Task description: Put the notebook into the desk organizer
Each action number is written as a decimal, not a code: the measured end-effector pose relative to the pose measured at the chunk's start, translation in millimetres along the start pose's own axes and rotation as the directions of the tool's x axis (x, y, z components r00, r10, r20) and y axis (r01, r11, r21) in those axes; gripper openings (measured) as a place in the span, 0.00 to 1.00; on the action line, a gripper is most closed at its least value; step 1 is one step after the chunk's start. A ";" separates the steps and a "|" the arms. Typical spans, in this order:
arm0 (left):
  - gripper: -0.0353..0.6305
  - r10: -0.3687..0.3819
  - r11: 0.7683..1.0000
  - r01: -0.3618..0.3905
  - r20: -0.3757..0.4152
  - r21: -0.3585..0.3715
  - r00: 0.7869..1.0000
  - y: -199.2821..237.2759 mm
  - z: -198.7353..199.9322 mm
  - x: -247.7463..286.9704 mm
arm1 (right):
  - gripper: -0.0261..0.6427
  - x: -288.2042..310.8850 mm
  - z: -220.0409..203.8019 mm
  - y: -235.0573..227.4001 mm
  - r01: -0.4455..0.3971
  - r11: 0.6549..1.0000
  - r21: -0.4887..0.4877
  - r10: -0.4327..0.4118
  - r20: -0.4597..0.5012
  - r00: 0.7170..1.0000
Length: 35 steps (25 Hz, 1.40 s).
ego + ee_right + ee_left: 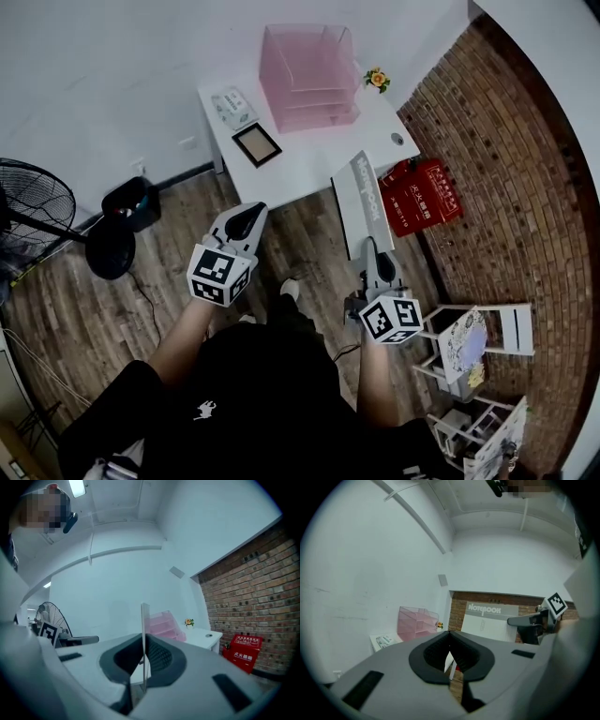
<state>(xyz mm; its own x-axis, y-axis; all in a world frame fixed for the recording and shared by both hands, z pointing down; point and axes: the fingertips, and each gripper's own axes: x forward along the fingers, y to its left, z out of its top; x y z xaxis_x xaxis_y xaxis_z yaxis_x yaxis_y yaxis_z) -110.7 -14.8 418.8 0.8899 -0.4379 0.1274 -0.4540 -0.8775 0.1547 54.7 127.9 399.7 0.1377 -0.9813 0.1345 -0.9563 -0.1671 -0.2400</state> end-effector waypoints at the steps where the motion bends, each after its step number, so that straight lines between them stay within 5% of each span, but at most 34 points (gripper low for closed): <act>1: 0.06 0.006 1.000 -0.006 0.000 0.003 1.000 1.0 1.6 6.6 | 0.06 5.9 1.8 -5.6 -0.006 1.000 0.000 0.006 -0.001 1.000; 21: 0.06 0.157 0.986 -0.153 -0.066 0.061 0.985 7.3 -3.1 144.6 | 0.06 114.0 -1.7 -120.6 -0.123 0.992 -0.037 0.119 -0.103 0.988; 35: 0.06 0.254 0.967 -0.250 -0.107 0.047 0.961 18.9 -20.5 175.2 | 0.06 160.3 -26.7 -145.6 -0.268 0.958 0.106 0.280 -0.127 0.951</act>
<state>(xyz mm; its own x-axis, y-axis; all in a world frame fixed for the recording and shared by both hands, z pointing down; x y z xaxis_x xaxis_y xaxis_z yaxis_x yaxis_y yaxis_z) 35.7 -104.1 464.1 0.7356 -0.6226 0.2669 -0.6594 -0.7484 0.0716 209.1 -2.5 481.8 -0.1697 -0.9683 0.1832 -0.9252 0.0925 -0.3681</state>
